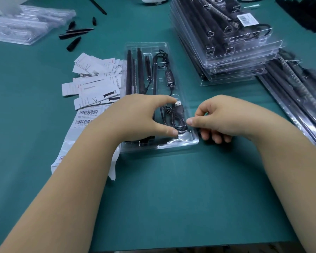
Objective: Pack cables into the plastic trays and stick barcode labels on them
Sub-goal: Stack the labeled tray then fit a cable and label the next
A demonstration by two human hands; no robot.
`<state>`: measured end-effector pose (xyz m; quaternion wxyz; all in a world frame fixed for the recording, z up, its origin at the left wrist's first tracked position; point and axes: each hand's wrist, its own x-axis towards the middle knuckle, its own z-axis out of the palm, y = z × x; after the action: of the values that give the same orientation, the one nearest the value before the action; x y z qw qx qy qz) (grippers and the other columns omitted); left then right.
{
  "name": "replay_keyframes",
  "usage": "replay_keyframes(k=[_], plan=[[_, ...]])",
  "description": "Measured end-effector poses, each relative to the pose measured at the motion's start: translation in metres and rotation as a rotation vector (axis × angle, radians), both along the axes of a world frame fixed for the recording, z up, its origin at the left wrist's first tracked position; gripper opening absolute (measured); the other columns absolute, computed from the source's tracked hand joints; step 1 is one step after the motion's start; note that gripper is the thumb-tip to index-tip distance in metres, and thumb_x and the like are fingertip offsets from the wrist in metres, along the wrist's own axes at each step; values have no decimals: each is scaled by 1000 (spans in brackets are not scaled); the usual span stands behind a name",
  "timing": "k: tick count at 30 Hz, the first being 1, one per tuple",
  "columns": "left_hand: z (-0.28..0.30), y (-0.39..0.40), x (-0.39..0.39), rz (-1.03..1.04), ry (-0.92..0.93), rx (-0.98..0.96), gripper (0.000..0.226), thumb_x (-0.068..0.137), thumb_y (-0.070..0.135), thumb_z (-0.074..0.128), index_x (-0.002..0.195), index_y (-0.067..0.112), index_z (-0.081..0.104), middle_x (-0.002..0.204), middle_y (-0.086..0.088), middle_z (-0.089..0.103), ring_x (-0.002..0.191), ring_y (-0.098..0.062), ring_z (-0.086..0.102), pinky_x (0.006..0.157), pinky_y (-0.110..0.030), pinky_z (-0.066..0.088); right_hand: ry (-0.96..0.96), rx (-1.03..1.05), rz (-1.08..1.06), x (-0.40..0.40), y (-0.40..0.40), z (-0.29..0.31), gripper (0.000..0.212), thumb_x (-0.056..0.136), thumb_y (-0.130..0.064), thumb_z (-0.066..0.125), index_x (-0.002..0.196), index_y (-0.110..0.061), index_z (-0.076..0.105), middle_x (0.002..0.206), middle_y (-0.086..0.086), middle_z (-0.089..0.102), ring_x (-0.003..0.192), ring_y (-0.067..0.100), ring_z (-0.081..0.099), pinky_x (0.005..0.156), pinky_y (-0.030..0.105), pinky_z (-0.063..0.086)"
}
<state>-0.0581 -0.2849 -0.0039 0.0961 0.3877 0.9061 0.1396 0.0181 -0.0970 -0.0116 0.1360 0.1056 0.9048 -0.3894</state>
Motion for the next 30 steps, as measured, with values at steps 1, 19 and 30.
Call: replay_keyframes(k=[1, 19, 30], plan=[[0, 0, 0, -3, 3, 9, 78, 63, 72, 65, 135, 52, 40, 59, 37, 46, 60, 18, 41, 53, -5, 29, 42, -8, -5, 0, 0, -1, 20, 86, -36, 64, 80, -19, 55, 52, -6, 63, 36, 9, 50, 33, 18, 35], [-5, -53, -55, 828, 99, -54, 31, 81, 42, 70, 98, 16, 63, 95, -6, 61, 85, -27, 51, 68, -31, 37, 198, -46, 63, -1, 2, -6, 9, 85, -24, 68, 80, -27, 60, 53, -16, 58, 42, 1, 49, 40, 20, 44], [27, -21, -11, 658, -306, 600, 48, 75, 66, 62, 64, 20, 63, 67, 5, 61, 60, -14, 53, 48, -21, 38, 485, 26, 209, 3, -4, 2, 113, 78, -7, 73, 126, -76, -1, 98, -16, 45, 64, 11, 55, 66, 17, 48]])
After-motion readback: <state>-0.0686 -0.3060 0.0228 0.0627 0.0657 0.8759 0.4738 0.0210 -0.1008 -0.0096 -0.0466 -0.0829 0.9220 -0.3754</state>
